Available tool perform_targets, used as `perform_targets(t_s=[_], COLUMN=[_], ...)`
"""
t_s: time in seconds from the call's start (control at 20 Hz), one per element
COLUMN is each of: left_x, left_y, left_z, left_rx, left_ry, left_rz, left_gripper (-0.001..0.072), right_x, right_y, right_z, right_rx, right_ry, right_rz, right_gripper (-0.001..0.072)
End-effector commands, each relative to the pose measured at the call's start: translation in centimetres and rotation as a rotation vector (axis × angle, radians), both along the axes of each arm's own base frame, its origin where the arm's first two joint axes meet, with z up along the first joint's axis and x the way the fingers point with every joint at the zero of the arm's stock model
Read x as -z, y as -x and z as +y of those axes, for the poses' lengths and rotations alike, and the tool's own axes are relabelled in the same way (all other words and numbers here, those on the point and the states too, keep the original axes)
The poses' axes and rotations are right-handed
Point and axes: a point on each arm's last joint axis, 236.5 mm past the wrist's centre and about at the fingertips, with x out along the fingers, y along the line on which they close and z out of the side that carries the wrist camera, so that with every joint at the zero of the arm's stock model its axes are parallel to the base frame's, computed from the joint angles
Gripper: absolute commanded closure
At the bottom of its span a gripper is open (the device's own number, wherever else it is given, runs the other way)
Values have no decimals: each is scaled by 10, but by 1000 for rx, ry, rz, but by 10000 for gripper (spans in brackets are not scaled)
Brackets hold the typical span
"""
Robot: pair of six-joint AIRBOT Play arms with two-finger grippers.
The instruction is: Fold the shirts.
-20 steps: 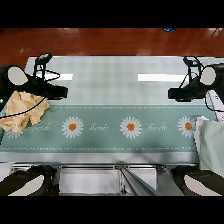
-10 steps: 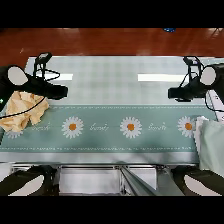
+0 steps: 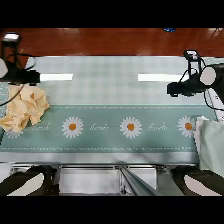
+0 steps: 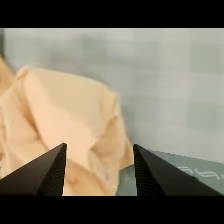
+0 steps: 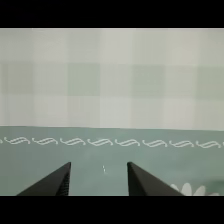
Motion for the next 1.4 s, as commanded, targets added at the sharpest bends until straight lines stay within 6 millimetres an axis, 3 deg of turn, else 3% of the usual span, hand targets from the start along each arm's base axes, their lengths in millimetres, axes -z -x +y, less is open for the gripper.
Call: perform_targets(t_s=[0.0, 0.1, 0.3, 0.6, 0.8, 0.85, 0.9, 0.95, 1.1, 1.2, 1.35], left_x=[24, 55, 105, 178, 204, 205, 203, 199, 158, 98, -24], left_y=[38, 56, 71, 63, 70, 72, 72, 69, 32, -8, -47], left_z=[80, 102, 114, 71, 64, 63, 61, 57, 30, 8, -27], left_rx=[-333, -432, -498, -436, -433, -431, -417, -388, -270, -190, -4], left_ry=[79, 158, 280, 519, 541, 544, 546, 560, 694, 804, 874], left_rz=[22, 29, 87, 249, 326, 337, 344, 344, 227, 37, -258], left_gripper=[204, 204, 204, 205, 208, 297, 556, 684, 685, 685, 685], right_x=[1, 1, 0, 0, -1, -1, -2, -2, -12, -30, -63], right_y=[3, 4, 3, 4, 5, 5, 5, 5, 0, -6, -5], right_z=[17, 25, 26, 30, 43, 44, 45, 47, 59, 61, 56], right_rx=[-32, -36, -30, 0, 4, 5, 6, 6, 4, 2, -7], right_ry=[-63, -97, -108, -137, -195, -202, -208, -217, -275, -294, -287], right_rz=[15, 15, 13, 18, 24, 25, 25, 23, -16, -83, -187], right_gripper=[299, 299, 300, 300, 300, 300, 304, 304, 304, 304, 304])
